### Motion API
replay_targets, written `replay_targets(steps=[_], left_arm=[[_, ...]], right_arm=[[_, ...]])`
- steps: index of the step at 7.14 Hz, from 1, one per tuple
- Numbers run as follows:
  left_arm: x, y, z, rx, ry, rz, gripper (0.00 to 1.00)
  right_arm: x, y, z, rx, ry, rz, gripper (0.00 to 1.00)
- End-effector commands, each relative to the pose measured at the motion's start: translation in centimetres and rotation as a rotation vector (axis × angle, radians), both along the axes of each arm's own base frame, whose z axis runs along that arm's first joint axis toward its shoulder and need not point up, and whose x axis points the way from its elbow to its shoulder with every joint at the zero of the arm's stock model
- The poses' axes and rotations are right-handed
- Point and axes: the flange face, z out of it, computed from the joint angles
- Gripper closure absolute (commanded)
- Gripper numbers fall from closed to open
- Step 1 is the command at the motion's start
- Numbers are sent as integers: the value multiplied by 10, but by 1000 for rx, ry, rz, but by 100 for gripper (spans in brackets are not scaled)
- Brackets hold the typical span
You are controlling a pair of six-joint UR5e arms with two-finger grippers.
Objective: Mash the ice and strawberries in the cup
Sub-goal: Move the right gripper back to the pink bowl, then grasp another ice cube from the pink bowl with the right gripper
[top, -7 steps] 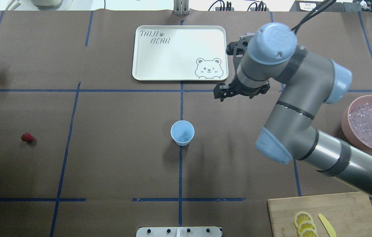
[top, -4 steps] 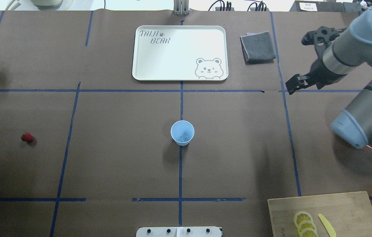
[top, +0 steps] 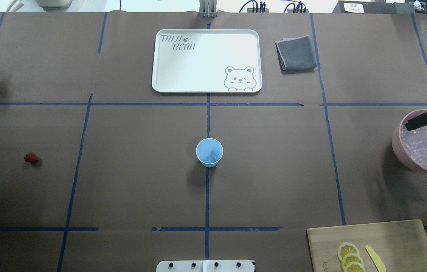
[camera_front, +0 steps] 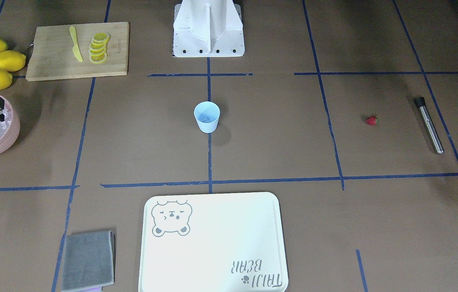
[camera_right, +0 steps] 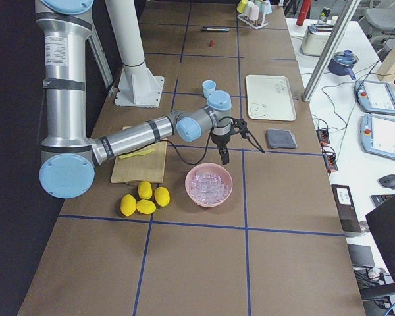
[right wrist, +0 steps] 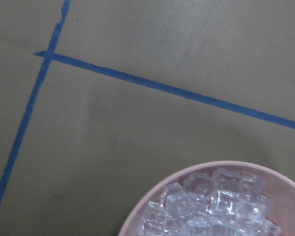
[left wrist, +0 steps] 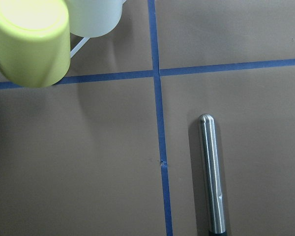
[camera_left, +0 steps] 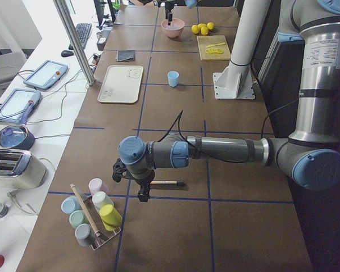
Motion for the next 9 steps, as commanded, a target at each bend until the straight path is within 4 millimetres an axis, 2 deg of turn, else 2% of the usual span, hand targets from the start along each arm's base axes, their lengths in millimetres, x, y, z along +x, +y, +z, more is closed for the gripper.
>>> replay_targets(steps=[1,2,3,7,9], left_arm=[[0,0,-1,2,0,0,0],[0,-1,-2,4,0,0,0],[0,0,-1,2,0,0,0],[1,0,0,2,0,3,0],[1,0,0,2,0,3,0]], right_arm=[[23,25,52,-8,28,-28,4],[22,23,78,-13,30,-22,5],[22,23,90,-13,29,-20,5],[19,23,89,-16,21,-28,18],[14,25,85,-20,-1,-44,19]])
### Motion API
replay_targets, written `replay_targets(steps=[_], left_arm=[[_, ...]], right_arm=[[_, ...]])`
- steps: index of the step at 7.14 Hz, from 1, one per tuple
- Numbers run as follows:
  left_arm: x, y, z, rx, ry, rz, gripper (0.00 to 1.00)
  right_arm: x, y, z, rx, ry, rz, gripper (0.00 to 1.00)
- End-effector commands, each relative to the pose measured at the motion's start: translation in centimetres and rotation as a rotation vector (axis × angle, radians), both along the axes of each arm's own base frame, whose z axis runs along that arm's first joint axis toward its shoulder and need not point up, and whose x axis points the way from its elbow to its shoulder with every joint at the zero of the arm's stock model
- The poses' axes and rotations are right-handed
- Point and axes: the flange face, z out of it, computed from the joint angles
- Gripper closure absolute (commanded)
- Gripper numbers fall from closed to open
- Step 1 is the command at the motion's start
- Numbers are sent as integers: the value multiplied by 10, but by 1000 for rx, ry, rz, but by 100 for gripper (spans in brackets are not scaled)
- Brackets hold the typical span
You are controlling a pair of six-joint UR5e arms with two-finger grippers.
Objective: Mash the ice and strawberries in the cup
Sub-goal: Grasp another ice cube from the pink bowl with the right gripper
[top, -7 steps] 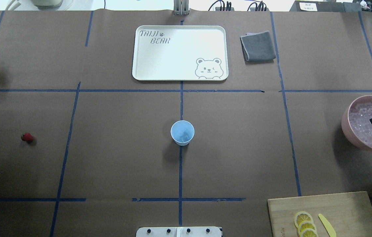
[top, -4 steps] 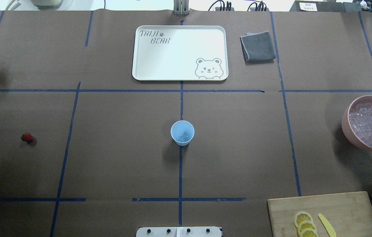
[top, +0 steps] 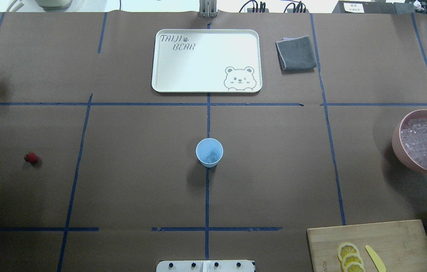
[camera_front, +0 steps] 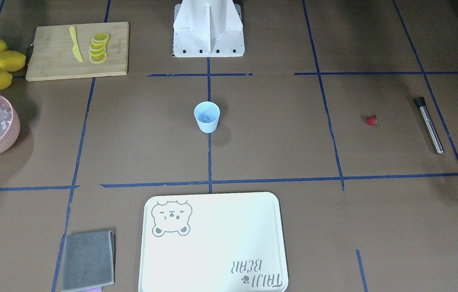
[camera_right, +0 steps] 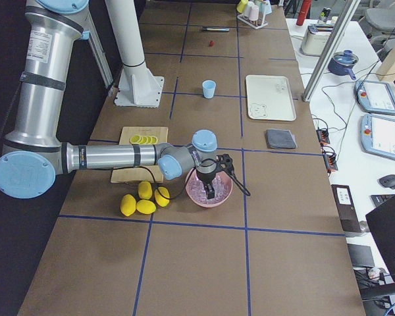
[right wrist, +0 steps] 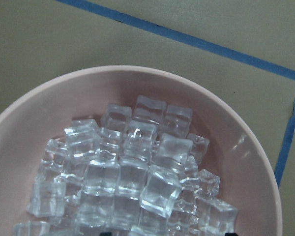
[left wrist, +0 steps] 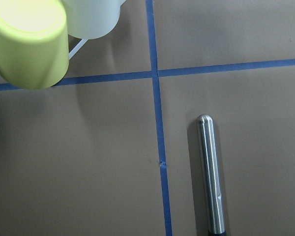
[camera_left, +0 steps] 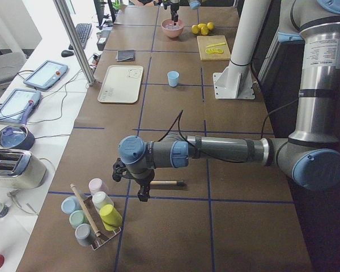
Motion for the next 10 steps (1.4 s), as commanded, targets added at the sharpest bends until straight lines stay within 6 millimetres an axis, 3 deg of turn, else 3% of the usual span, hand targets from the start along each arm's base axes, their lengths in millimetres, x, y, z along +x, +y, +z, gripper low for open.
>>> replay_targets(steps=[1,3,4,5,6,8,9,10], left_arm=[[0,0,2,-3,0,0,0],[0,0,2,-5,0,0,0],[0,0,2,-2,0,1,0],[0,-1,1,0,0,1,0],[0,0,2,-2,0,1,0],[0,0,2,-3,0,1,0],[1,-1,2,-2,0,3,0],[0,0,2,-2,0,1,0]], right_arm=[[-9,3,-2,-16,-18,-12,21],[-15,5,-2,-26,-16,-19,27],[-16,6,-1,-26,-14,-21,40],[-15,6,0,-28,-13,-21,70],[-15,7,0,-27,-12,-26,94],[-13,7,-4,-18,-15,-26,99],[-12,6,-22,7,-29,-26,99],[-9,5,-58,8,-39,-20,99]])
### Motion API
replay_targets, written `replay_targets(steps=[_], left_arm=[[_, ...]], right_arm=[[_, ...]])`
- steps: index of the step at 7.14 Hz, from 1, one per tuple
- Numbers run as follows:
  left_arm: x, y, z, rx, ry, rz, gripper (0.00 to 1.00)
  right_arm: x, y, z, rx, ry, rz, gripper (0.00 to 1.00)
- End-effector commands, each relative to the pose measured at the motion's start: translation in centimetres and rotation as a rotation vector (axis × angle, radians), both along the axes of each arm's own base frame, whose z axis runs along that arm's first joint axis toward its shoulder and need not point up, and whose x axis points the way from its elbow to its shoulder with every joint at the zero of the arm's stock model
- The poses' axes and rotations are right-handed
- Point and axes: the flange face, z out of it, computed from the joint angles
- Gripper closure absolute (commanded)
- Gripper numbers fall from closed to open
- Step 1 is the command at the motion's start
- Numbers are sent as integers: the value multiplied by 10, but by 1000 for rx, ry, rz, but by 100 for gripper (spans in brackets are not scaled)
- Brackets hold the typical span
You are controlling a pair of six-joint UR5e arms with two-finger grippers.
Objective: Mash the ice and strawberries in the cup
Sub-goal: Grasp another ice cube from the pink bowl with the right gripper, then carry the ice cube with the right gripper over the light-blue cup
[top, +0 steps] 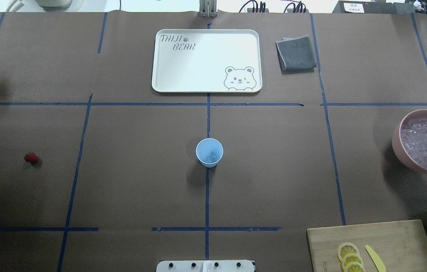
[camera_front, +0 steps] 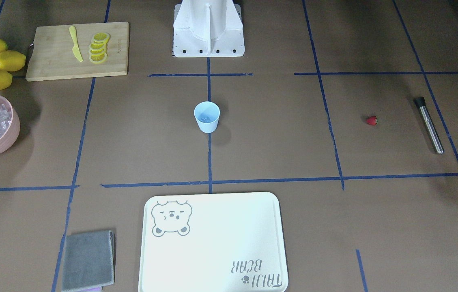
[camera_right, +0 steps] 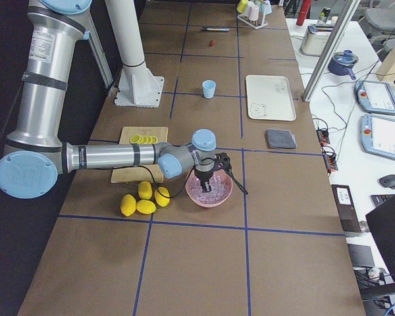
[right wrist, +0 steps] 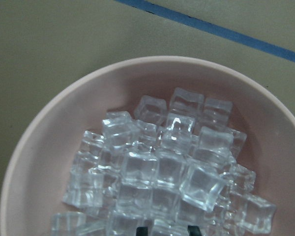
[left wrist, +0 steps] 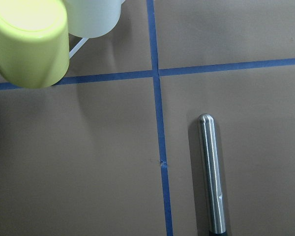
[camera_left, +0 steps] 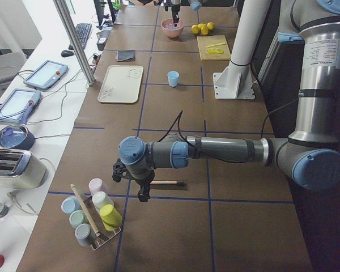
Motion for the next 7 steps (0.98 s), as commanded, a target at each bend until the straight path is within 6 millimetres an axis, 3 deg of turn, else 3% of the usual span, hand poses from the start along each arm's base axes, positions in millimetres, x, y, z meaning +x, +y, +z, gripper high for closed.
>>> replay_targets(steps=[1,3,4,5,7], left_arm=[[0,1,1,-1,0,1,0],[0,1,1,-3,0,-1,0],[0,0,-2,3,0,-1,0],[0,-1,-1,2,0,1,0],[0,-2,-4,8,0,-1,0]], right_arm=[[6,-4,-82,6,-14,22,99],[-20,-46,-176,15,-59,63,97],[-49,-52,-207,-35,-100,104,98],[-89,-55,-243,-47,-138,107,98],[-207,-31,-320,-93,-143,151,98]])
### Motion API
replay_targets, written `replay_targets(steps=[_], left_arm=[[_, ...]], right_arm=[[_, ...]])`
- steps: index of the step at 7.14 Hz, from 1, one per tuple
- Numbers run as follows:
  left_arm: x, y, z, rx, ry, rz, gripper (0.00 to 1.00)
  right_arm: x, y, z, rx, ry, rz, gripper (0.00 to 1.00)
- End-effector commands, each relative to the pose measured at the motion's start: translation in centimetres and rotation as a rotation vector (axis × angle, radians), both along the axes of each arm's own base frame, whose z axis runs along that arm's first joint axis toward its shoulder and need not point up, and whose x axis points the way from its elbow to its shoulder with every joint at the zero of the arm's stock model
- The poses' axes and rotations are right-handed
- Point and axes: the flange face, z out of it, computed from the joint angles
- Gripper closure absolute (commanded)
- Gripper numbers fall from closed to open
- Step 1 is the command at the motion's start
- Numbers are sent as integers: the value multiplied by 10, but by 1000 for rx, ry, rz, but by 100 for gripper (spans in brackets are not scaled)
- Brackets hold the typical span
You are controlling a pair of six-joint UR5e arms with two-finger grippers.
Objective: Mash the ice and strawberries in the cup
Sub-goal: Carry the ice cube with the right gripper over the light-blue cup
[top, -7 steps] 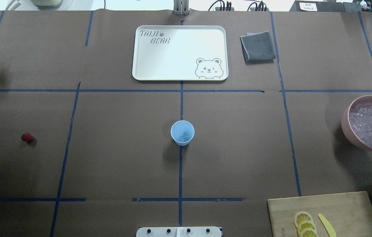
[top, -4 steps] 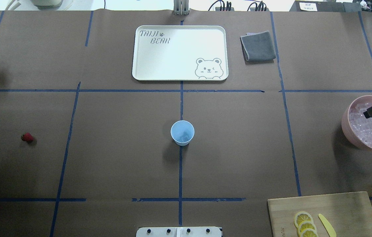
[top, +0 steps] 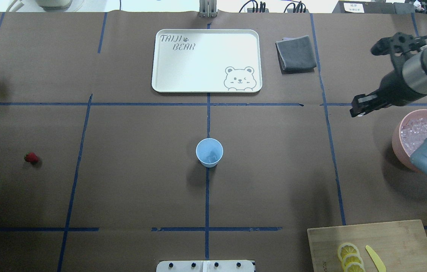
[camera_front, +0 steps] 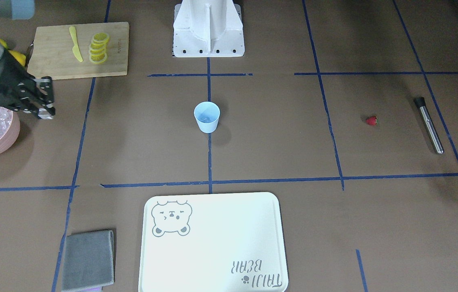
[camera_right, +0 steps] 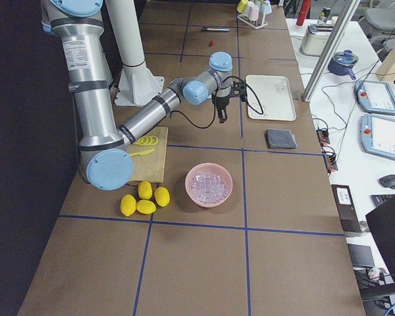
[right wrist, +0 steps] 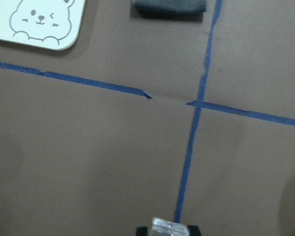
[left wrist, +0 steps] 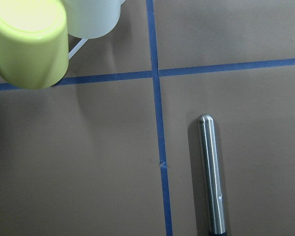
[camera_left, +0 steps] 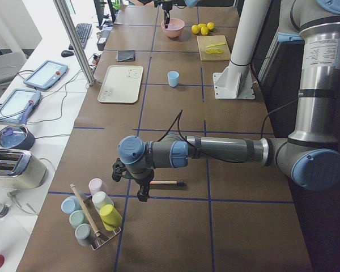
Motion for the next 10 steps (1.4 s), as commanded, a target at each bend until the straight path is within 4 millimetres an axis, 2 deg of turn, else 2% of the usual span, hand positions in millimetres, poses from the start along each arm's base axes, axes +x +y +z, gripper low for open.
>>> replay_targets(steps=[1,2,3,4,6,7,8,9,10], left_arm=[[0,-1,-2,4,0,0,0],[0,-1,-2,4,2,-1,0],[1,-1,-2,4,2,1,0],[1,-1,-2,4,0,1,0],[1,-1,-1,1,0,0,0],[1,-1,-2,4,2,0,0],[0,-1,-2,2,2,-2,0],[1,-1,-2,2,0,0,0],[0,-1,-1,1,0,-1,0]], right_arm=[[-121,14,-94,-46,45,45,98],[-165,17,-119,-55,81,77,98],[-202,29,-144,-82,71,115,98],[-226,43,-162,-84,63,133,97],[-256,71,-184,-99,43,152,97],[-271,72,-197,-108,43,170,97],[-283,70,-200,-109,53,178,96],[-283,70,-204,-105,48,178,88],[-287,76,-197,-109,59,170,16]])
